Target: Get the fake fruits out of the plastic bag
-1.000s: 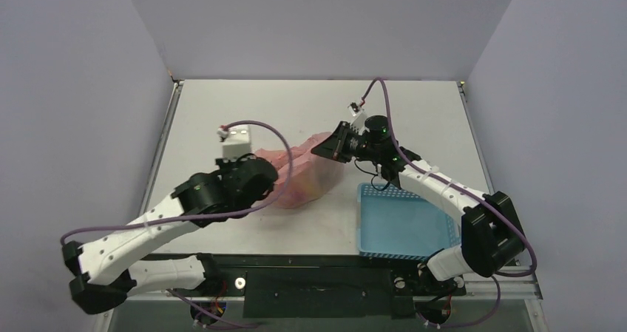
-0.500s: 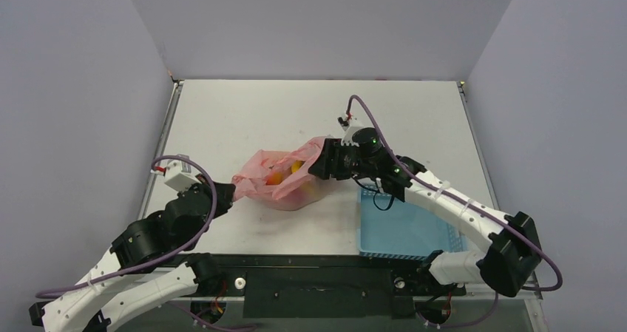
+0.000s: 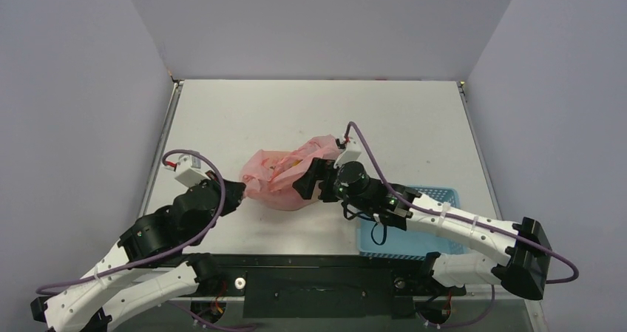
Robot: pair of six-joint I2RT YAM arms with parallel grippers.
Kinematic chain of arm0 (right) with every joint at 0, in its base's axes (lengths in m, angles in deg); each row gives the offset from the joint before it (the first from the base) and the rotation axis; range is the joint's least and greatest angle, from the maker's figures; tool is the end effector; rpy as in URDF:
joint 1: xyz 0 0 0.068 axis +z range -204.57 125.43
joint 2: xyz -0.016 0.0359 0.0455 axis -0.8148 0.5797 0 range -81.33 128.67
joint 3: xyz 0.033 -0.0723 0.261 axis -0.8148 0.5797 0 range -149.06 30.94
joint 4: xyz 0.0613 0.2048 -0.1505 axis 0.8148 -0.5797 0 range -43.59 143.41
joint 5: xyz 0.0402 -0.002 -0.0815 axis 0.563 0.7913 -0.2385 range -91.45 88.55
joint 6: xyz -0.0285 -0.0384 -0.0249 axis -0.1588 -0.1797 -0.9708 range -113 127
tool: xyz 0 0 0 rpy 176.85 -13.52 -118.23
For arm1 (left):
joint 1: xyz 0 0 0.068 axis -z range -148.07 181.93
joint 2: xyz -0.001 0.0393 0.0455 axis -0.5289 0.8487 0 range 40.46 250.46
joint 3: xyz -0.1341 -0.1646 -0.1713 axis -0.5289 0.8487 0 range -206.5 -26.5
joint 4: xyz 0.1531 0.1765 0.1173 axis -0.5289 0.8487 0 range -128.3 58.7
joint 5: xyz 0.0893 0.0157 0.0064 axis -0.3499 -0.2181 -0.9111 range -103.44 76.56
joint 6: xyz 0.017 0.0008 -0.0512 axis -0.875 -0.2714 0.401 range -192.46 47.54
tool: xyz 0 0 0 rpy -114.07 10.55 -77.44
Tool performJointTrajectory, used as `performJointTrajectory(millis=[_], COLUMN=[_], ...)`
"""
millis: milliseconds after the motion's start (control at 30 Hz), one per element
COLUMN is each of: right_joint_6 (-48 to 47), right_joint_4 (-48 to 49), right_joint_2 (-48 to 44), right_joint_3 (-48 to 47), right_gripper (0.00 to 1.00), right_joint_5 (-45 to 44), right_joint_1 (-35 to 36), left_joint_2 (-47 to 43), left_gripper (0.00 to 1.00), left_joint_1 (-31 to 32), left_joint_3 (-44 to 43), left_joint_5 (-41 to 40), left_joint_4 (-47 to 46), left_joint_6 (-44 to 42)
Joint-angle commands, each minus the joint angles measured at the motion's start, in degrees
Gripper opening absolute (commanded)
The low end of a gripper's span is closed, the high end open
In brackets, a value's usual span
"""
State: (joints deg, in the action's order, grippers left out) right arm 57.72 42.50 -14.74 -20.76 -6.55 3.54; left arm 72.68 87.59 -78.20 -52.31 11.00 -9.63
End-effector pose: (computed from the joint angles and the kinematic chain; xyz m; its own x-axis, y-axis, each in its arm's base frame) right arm 0.1431 0.2240 0.3032 -0.7674 0.2260 -0.6000 -0.3307 0.6622 0.6724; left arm 0.0725 -0.0665 0.3419 -0.4268 -0.6032 -0.6738 -0.0964 0.7711 -0.6293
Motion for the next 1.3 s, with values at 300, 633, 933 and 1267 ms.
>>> performJointTrajectory(millis=[300,633,933,1267], right_joint_6=[25.6,35.8,39.1,37.3], right_joint_4=[14.3,15.1,19.1,25.1], right_joint_2=[9.8,18.5,21.4,24.1], right_joint_3=[-4.0,-9.1,-7.0,-7.3], right_gripper=[0.85,0.69,0.52,0.19], right_joint_5=[-18.7,-15.9,-11.8,-3.9], right_joint_1=[10.8,8.5,3.3,0.0], left_joint_2=[3.1,-3.0,-2.5,-1.1], left_gripper=[0.00,0.00,0.00,0.00], left_joint_1=[-0.3,-0.3,-0.3,-0.3], left_joint_3=[-2.9,1.3,0.3,-2.5], left_joint_5=[6.5,3.1,2.0,-5.1], left_joint_4=[-5.4,-6.2,-4.3,1.5], left_joint_6=[-1.9,2.6,0.7,0.3])
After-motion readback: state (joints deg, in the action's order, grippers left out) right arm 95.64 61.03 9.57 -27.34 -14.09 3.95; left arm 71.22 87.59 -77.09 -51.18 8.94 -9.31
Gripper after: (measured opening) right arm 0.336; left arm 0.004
